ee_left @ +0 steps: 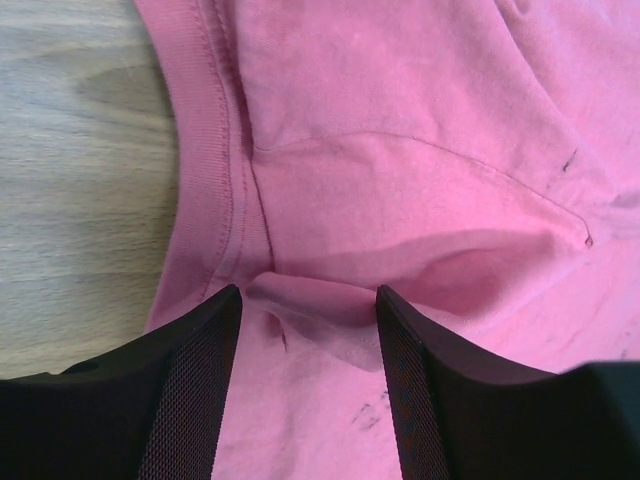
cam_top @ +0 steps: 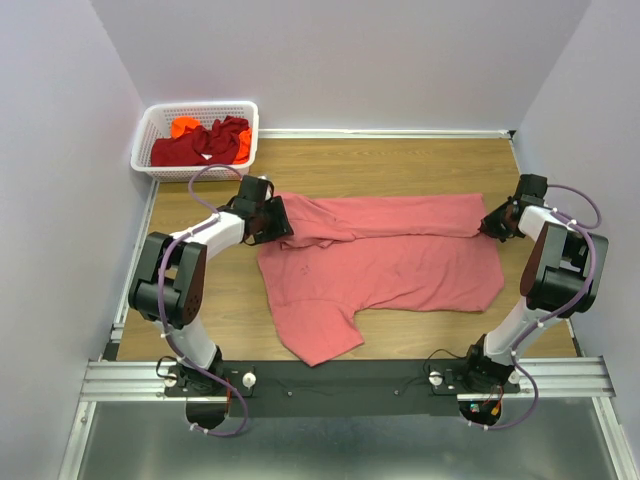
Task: Fold and stack the t-shirts
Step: Fold the tshirt
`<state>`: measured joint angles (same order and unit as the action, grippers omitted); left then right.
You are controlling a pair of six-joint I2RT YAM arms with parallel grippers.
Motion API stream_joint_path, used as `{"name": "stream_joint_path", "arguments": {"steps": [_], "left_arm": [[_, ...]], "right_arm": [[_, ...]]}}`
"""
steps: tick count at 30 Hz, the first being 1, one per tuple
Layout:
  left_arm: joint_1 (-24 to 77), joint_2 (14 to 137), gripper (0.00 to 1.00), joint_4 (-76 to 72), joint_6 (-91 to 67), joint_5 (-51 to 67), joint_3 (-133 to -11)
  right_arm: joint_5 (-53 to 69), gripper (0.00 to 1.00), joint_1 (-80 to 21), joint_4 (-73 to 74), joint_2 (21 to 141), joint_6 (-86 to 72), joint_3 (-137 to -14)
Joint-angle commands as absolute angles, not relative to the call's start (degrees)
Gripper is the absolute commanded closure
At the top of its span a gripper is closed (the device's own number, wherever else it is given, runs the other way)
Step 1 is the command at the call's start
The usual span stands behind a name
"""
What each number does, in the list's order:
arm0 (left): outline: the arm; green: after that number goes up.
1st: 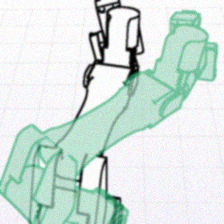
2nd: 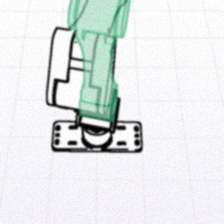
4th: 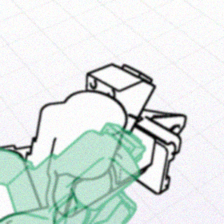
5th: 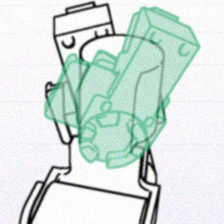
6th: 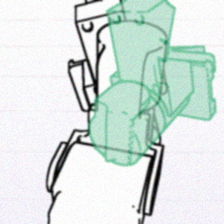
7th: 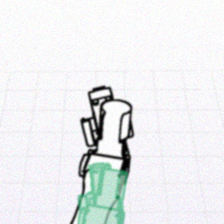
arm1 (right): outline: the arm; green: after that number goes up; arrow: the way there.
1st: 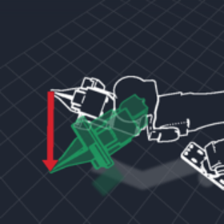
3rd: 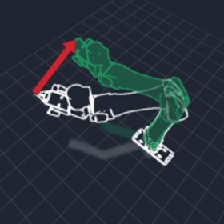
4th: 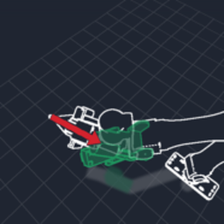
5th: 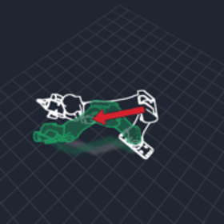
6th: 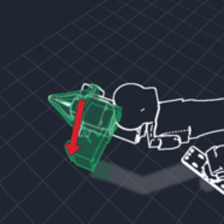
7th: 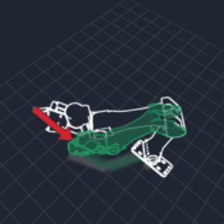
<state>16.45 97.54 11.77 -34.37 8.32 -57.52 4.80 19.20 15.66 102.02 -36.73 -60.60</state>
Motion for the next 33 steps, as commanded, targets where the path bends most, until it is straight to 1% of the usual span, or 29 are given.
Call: {"name": "stream_joint_path", "arguments": {"steps": [1,4,5,7,8,10,11,13,14,15,16,21,25,30,33], "left_arm": [[17.5,99.1,0.39,10.8,-34.9,9.3,-58.2],[17.6,99.2,0.44,10.5,-35.1,8.9,-57.7],[17.6,99.2,0.5,10.3,-35.0,8.9,-57.7],[17.6,99.1,0.57,10.4,-34.9,8.6,-57.8],[17.6,99.1,0.66,10.4,-34.9,8.3,-57.8],[17.6,98.5,0.74,10.3,-34.9,7.8,-57.9],[17.6,98.4,0.8,10.3,-34.9,7.6,-57.9],[17.6,97.9,0.88,10.1,-34.8,7.3,-57.9],[17.6,97.8,0.9,10.0,-34.7,7.2,-57.9],[17.6,97.8,0.97,10.0,-34.5,7.2,-58.0],[17.6,97.8,1.0,10.0,-34.4,7.3,-58.0],[17.6,96.2,1.0,10.2,-34.6,6.3,-58.8],[17.5,95.4,1.0,11.8,-33.3,3.6,-63.1],[17.1,99.6,1.0,14.1,-30.9,0.4,-73.3],[16.1,103.0,1.0,15.5,-29.5,-1.3,-80.8]], "right_arm": [[5.4,0.99,19.4,14.9,101.7,-35.8,-61.2],[5.4,0.99,19.4,14.9,101.6,-35.8,-61.2],[5.4,0.99,19.4,14.9,101.6,-35.7,-61.2],[5.4,0.99,19.4,14.9,101.6,-35.7,-61.3],[5.5,0.99,19.4,14.9,101.4,-35.7,-61.3],[5.5,0.99,19.4,14.9,101.4,-35.5,-61.4],[5.4,0.99,19.4,14.9,101.3,-35.3,-61.4],[5.4,0.99,19.4,14.9,101.3,-35.2,-61.5],[5.5,0.99,19.4,14.9,101.2,-35.2,-61.6],[5.6,0.99,19.4,14.9,101.1,-35.1,-61.8],[5.6,0.99,19.4,14.9,101.1,-35.1,-61.9],[6.2,0.99,19.4,15.0,100.3,-34.0,-63.6],[6.5,0.99,19.4,15.0,100.0,-32.0,-67.0],[7.4,0.99,19.4,14.9,101.0,-31.3,-72.4],[8.9,0.99,19.4,14.9,103.6,-30.9,-77.0]]}}
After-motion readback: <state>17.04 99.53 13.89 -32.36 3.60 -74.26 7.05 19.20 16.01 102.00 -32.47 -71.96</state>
